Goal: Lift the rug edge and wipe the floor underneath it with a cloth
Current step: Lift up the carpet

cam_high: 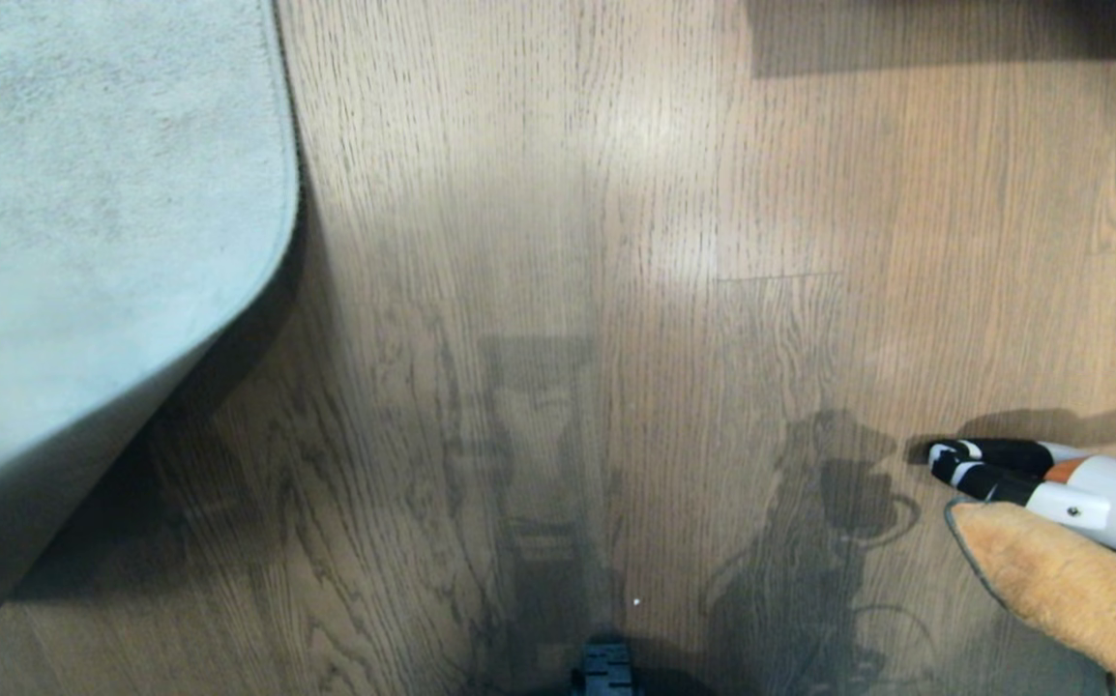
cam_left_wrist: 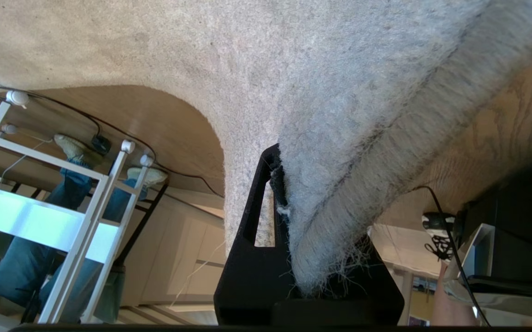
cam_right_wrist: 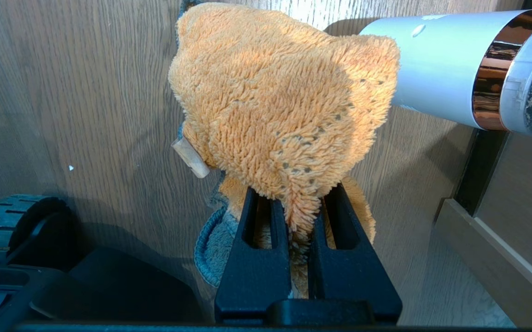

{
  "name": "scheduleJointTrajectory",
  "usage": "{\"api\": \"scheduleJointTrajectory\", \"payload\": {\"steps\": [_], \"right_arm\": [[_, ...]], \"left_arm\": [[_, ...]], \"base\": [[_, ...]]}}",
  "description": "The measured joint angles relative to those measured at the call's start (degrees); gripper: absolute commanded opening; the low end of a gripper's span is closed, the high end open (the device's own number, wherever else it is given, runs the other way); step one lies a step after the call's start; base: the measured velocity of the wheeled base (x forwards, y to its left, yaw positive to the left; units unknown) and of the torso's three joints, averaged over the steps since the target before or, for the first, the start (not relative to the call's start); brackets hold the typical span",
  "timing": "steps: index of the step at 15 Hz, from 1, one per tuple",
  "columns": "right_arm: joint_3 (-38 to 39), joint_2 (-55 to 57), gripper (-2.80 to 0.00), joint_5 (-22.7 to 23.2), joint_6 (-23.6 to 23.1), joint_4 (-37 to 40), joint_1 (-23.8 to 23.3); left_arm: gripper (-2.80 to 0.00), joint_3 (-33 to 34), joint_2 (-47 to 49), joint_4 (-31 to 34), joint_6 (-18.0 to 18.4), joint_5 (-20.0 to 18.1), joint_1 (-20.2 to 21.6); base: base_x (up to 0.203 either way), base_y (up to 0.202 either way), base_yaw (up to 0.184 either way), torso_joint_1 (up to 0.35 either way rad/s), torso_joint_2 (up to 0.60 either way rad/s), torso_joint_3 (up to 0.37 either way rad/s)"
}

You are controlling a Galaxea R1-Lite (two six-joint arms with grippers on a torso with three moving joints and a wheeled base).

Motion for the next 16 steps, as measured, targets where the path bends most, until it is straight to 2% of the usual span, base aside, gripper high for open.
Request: {"api": "scheduleJointTrajectory", "payload": {"steps": [16], "right_arm": [[0.00,0.00,-2.80,0.02,0.00,0.00,0.00]], "left_arm": [[-2.80,0.26,-0.34,0.02,-0.06,0.00,0.00]], "base": [[0.000,0.000,0.000,0.000,0.00,0.000]]}}
